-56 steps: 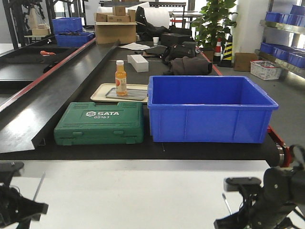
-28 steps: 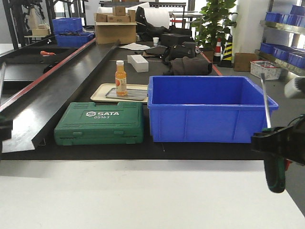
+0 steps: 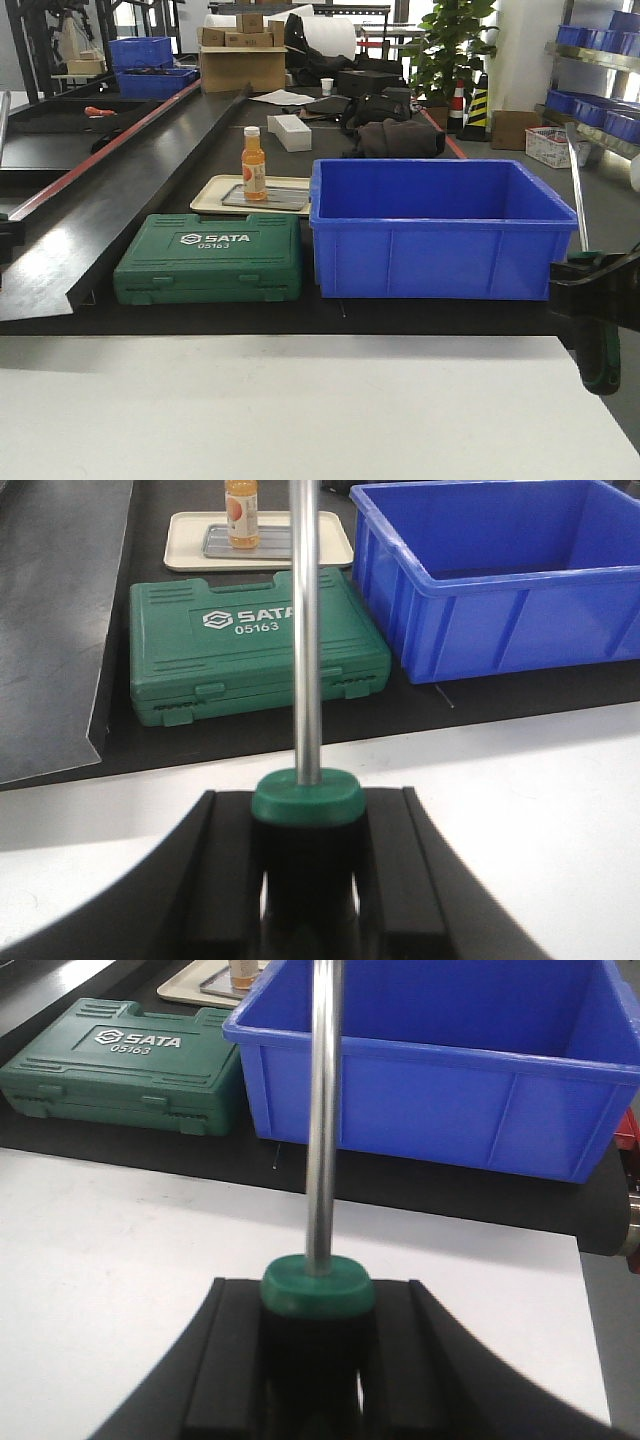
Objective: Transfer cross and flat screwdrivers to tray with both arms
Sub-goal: 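Close both grippers on the screwdriver handles and lift them upright, then hold both screwdrivers upright while the base turns away from the table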
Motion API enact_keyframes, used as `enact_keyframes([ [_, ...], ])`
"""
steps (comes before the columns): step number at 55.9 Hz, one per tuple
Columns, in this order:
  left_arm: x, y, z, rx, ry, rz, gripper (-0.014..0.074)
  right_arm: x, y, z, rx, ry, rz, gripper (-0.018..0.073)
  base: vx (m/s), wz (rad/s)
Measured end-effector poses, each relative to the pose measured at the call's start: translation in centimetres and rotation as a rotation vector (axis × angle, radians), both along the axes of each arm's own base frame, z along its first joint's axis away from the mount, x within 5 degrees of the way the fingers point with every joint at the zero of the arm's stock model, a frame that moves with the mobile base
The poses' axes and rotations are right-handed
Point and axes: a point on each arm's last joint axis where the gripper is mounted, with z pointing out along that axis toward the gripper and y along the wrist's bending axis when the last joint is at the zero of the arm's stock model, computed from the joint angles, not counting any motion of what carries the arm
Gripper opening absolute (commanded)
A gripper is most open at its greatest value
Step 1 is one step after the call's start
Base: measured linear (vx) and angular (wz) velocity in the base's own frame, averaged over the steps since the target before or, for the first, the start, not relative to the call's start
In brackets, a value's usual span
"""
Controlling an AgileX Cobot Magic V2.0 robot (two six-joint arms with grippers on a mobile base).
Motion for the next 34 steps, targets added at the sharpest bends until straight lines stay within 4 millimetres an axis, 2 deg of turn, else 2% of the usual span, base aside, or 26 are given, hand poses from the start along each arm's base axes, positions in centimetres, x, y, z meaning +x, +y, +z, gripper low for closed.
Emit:
enact_keyframes([
  [34,-0.02,-0.02,-0.04,0.0,0.005,-0.003,0.0,-0.01,0.0,-0.03,-0.003,0.002,0.001,-0.0008,0.0,0.0],
])
